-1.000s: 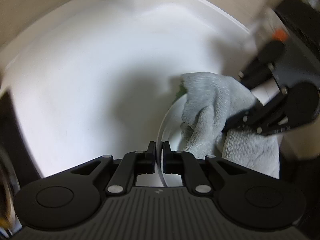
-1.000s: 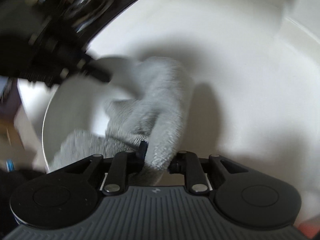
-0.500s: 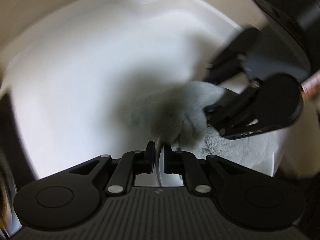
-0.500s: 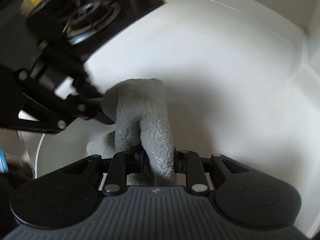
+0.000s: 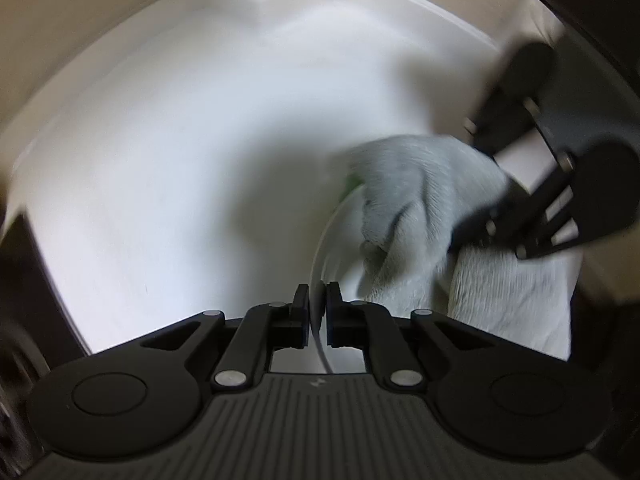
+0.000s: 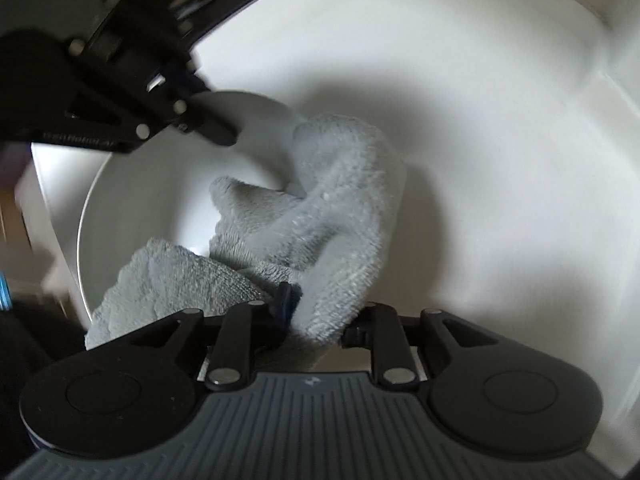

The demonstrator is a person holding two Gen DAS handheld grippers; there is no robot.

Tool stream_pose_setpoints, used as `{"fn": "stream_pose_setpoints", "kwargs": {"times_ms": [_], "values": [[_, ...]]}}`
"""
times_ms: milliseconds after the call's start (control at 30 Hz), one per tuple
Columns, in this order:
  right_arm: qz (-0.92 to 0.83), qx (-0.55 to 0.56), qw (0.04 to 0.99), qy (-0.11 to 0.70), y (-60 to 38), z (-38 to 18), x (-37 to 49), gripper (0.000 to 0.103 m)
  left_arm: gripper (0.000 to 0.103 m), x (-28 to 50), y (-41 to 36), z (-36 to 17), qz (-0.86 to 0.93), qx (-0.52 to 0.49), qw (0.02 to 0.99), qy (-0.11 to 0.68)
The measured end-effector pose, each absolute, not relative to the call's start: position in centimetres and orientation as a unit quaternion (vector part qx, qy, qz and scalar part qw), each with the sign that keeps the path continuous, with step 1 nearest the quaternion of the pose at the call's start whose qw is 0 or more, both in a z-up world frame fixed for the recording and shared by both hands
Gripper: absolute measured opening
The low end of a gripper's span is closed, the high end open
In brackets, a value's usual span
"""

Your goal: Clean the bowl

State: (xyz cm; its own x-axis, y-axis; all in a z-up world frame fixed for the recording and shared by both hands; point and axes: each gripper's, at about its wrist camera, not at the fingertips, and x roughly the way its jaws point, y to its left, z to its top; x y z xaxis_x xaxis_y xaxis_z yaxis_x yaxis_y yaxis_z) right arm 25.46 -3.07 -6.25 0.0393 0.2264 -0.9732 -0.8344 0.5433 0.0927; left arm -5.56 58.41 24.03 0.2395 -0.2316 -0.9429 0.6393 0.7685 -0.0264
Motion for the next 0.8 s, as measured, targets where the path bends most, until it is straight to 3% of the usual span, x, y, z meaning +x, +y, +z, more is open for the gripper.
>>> {"fn": "stream_pose_setpoints", "kwargs": {"times_ms": [167, 300, 500, 633, 800], "values": [[0.43, -0.336, 0.662, 0.514, -0.5, -6.2, 26.9, 0.022, 0.005, -5.0, 59.3, 24.8, -0.307, 0.185, 0.758, 0.545], [0.438, -0.299, 0.673, 0.516, 0.5, -6.5, 28.8, 0.022, 0.007, -5.9, 61.5, 25.4, -0.301, 0.163, 0.768, 0.541], [0.399, -0.171, 0.714, 0.549, -1.0, -6.5, 30.8, 0.016, 0.009, -9.0, 66.9, 26.6, -0.193, 0.053, 0.799, 0.567], [0.356, -0.141, 0.742, 0.55, -2.0, -6.5, 30.3, 0.015, 0.008, -12.6, 70.4, 27.0, -0.136, -0.009, 0.811, 0.569], [0.317, -0.106, 0.762, 0.554, -3.9, -6.4, 27.4, 0.012, 0.007, -15.4, 73.2, 27.5, -0.144, -0.012, 0.817, 0.558]]}}
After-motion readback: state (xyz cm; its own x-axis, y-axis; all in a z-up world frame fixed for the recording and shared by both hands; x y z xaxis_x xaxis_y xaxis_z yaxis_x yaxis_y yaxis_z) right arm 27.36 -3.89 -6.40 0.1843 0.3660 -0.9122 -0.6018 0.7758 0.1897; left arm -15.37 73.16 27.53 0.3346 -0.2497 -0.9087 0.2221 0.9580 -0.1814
